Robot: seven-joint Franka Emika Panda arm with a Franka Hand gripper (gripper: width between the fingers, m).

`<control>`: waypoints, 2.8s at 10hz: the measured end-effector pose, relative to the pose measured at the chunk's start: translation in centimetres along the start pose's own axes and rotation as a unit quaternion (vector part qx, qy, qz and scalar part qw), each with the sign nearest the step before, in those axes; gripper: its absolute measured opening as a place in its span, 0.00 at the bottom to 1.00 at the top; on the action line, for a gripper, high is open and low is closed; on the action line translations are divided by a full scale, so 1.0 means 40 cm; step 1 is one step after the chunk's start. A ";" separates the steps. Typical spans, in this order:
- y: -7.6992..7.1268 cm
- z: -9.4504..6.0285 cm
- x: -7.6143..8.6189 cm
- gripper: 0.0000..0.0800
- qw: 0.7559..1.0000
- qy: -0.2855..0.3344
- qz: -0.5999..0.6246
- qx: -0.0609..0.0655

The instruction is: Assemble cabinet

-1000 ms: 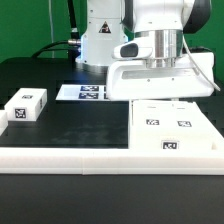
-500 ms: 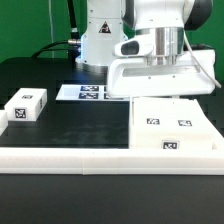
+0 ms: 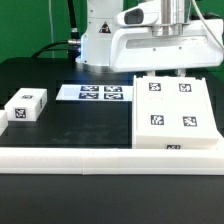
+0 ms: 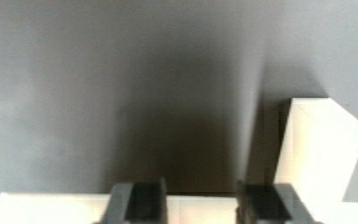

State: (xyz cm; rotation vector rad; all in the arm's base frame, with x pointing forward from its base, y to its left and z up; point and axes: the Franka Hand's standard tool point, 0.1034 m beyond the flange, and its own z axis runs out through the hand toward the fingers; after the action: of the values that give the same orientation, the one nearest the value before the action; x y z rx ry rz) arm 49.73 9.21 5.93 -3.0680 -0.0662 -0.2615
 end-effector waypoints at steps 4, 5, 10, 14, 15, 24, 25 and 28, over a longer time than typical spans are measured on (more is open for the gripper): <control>0.006 -0.007 0.003 0.24 1.000 0.000 -0.004 -0.001; 0.002 -0.026 0.008 0.23 1.000 -0.004 -0.005 0.001; -0.002 -0.100 0.050 0.22 1.000 -0.026 -0.006 0.006; 0.001 -0.100 0.046 0.17 0.999 -0.031 -0.005 0.006; 0.004 -0.112 0.048 0.16 0.999 -0.035 -0.003 0.006; 0.023 -0.154 0.101 0.09 0.999 -0.051 -0.002 0.008; 0.024 -0.152 0.097 0.07 0.999 -0.053 -0.002 0.008; 0.028 -0.175 0.136 0.04 0.998 -0.058 0.001 0.010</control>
Offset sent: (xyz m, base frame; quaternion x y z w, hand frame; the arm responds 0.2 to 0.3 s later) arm -0.0009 -0.0111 0.0099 -0.0015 -0.0051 -0.0160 0.9999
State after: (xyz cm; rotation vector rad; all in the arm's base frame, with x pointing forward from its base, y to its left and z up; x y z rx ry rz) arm 53.95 7.83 13.69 -3.0608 -0.0717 -0.0805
